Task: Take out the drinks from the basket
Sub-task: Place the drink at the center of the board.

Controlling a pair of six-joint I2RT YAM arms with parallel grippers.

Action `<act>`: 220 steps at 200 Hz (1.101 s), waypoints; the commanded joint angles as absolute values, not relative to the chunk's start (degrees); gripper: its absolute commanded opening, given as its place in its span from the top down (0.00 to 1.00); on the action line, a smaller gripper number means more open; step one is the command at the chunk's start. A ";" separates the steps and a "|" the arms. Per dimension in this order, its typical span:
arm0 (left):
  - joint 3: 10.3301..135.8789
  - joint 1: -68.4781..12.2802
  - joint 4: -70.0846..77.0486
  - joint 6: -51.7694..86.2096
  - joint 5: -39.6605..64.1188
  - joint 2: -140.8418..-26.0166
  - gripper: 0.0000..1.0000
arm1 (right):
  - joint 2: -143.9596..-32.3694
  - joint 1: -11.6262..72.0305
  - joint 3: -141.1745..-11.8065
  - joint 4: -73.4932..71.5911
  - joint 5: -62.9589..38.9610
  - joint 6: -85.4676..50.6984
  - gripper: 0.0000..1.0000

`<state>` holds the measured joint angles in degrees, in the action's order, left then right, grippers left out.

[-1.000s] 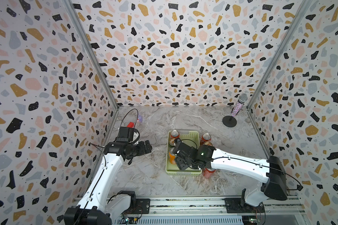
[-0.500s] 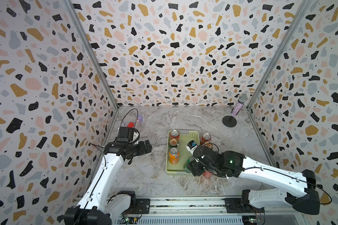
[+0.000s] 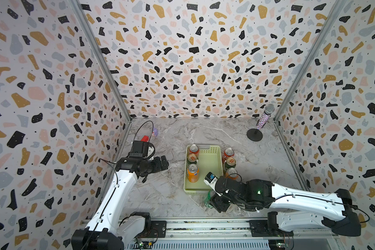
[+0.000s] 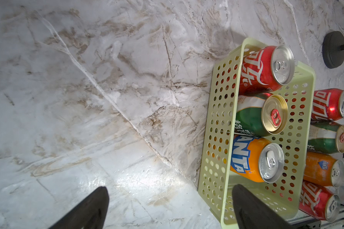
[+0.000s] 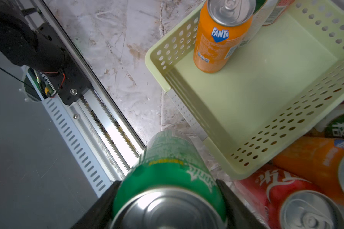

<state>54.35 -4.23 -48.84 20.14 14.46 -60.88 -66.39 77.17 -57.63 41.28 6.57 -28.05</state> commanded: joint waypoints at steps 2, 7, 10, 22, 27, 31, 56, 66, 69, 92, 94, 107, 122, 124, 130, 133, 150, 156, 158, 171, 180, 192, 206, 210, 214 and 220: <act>53.37 -4.04 -47.88 19.78 14.33 -60.64 0.00 | -63.99 77.83 -56.20 39.03 8.94 -28.43 0.90; 53.35 -4.04 -47.83 19.77 14.33 -60.71 0.00 | -63.90 77.87 -55.53 38.79 9.24 -28.50 0.90; 53.35 -4.04 -47.89 19.73 14.33 -60.73 0.00 | -63.89 77.90 -55.13 38.75 9.53 -28.56 0.90; 53.40 -4.04 -47.90 19.77 14.48 -60.86 0.00 | -64.26 78.18 -53.98 39.28 10.85 -28.79 0.89; 53.44 -4.04 -47.86 19.73 14.57 -60.99 0.00 | -64.69 78.22 -53.72 39.54 11.10 -28.83 0.89; 53.44 -4.04 -47.87 19.71 14.59 -61.01 0.00 | -65.04 78.29 -53.62 39.89 11.24 -28.82 0.89; 53.44 -4.04 -47.81 19.75 14.52 -61.13 0.00 | -66.61 78.64 -51.51 38.53 11.67 -28.96 0.89; 53.39 -4.04 -47.82 19.77 14.50 -61.17 0.00 | -66.75 78.66 -50.12 36.63 11.61 -29.22 0.89; 53.36 -4.04 -47.88 19.77 14.50 -61.17 0.00 | -66.71 78.64 -49.75 36.09 11.50 -29.26 0.89; 53.40 -4.04 -47.86 19.78 14.59 -61.27 0.00 | -67.58 78.64 -47.68 33.76 10.90 -29.88 0.90; 53.36 -4.04 -47.89 19.78 14.66 -61.26 0.00 | -67.72 78.66 -47.58 33.62 10.90 -29.95 0.89; 53.44 -4.04 -47.90 19.78 14.68 -61.38 0.00 | -68.77 78.74 -47.06 33.57 10.98 -30.42 0.89; 53.48 -4.04 -47.82 19.78 14.77 -61.32 0.00 | -69.65 78.84 -46.15 33.00 10.94 -30.95 0.88; 53.45 -4.04 -47.86 19.78 14.83 -61.32 0.00 | -69.80 78.84 -46.08 32.79 10.91 -31.03 0.88; 53.44 -4.04 -47.90 19.78 14.85 -61.26 0.00 | -70.02 78.86 -45.71 32.51 10.88 -31.25 0.88; 53.44 -4.04 -47.87 19.71 15.00 -61.26 0.00 | -70.17 78.85 -45.56 32.30 10.80 -31.33 0.88; 53.44 -4.04 -47.80 19.73 15.07 -61.41 0.00 | -70.82 78.97 -45.18 31.81 10.81 -31.68 0.83; 53.43 -3.98 -47.79 19.73 15.16 -61.35 0.00 | -71.04 78.93 -45.19 31.86 10.94 -31.80 0.79; 53.37 -4.03 -47.81 19.74 15.19 -61.37 0.00 | -71.13 78.97 -45.25 31.87 10.97 -31.81 0.77; 53.35 -4.04 -47.72 19.69 15.42 -61.50 0.00 | -71.44 79.01 -45.36 32.06 10.99 -32.07 0.68; 53.39 -4.04 -47.71 19.69 15.55 -61.52 0.00 | -71.54 79.13 -45.58 32.15 10.99 -32.17 0.59; 53.36 -4.04 -47.72 19.69 15.63 -61.52 0.00 | -71.48 79.10 -45.91 32.57 10.99 -32.34 0.50; 53.44 -4.04 -47.72 19.69 15.64 -61.52 0.00 | -71.59 79.19 -46.61 33.77 11.50 -32.49 0.40; 53.44 -4.04 -47.72 19.69 15.69 -61.52 0.00 | -71.63 79.21 -46.88 34.35 11.73 -32.56 0.38; 53.36 -4.04 -47.72 19.62 15.73 -61.52 0.00 | -71.63 79.20 -47.18 34.75 11.92 -32.56 0.37; 53.43 -4.04 -47.68 19.70 15.94 -61.52 0.00 | -71.70 79.21 -47.58 35.43 12.13 -32.50 0.35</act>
<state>54.02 -4.23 -48.77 20.14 14.76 -61.52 -71.00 78.89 -45.82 32.80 10.72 -31.53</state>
